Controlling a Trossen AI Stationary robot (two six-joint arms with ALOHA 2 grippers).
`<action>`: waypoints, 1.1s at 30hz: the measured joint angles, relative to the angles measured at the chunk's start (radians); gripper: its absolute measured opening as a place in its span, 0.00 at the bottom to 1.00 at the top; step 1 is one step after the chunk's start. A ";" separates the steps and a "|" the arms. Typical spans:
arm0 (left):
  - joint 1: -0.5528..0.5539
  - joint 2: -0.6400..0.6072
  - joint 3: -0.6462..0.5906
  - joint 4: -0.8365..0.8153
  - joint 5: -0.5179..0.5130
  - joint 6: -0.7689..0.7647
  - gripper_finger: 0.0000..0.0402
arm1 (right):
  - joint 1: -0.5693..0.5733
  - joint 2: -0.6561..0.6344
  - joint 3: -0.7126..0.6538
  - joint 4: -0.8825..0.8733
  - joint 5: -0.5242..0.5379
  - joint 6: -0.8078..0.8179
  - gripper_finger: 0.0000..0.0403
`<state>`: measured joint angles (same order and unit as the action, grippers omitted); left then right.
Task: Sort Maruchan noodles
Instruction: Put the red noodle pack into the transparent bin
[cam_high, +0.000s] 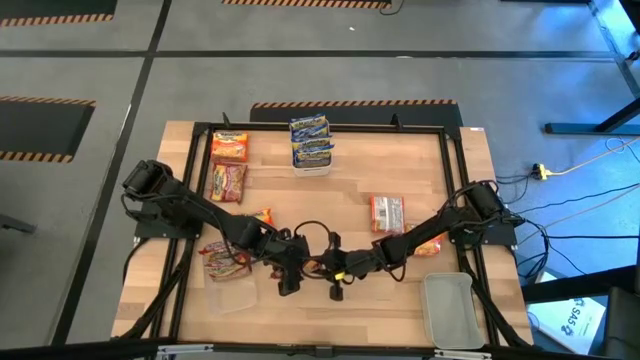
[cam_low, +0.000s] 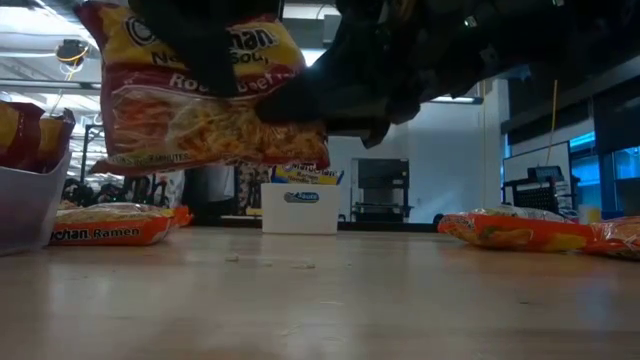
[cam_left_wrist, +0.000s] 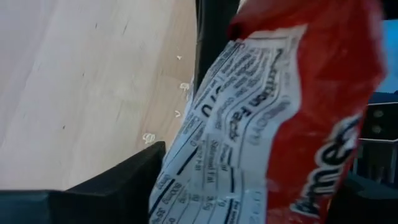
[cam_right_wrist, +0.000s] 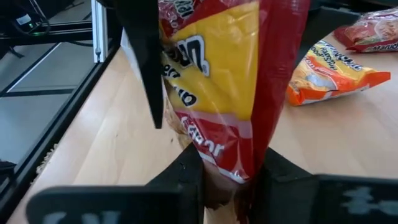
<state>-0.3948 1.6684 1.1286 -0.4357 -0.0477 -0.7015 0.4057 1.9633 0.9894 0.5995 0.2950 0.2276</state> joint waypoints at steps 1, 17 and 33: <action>-0.002 0.000 0.000 0.000 0.003 -0.001 0.70 | 0.000 0.000 0.000 0.000 -0.001 0.000 0.15; -0.012 0.000 0.000 0.000 -0.016 0.030 0.46 | 0.000 0.000 0.000 -0.001 -0.002 0.057 0.29; -0.111 -0.012 0.168 -0.291 -0.027 0.105 0.46 | 0.143 -0.233 -0.067 -0.411 0.137 -0.014 0.56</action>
<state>-0.5061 1.6566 1.2964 -0.7264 -0.0746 -0.5967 0.5491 1.7298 0.9227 0.1890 0.4318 0.2139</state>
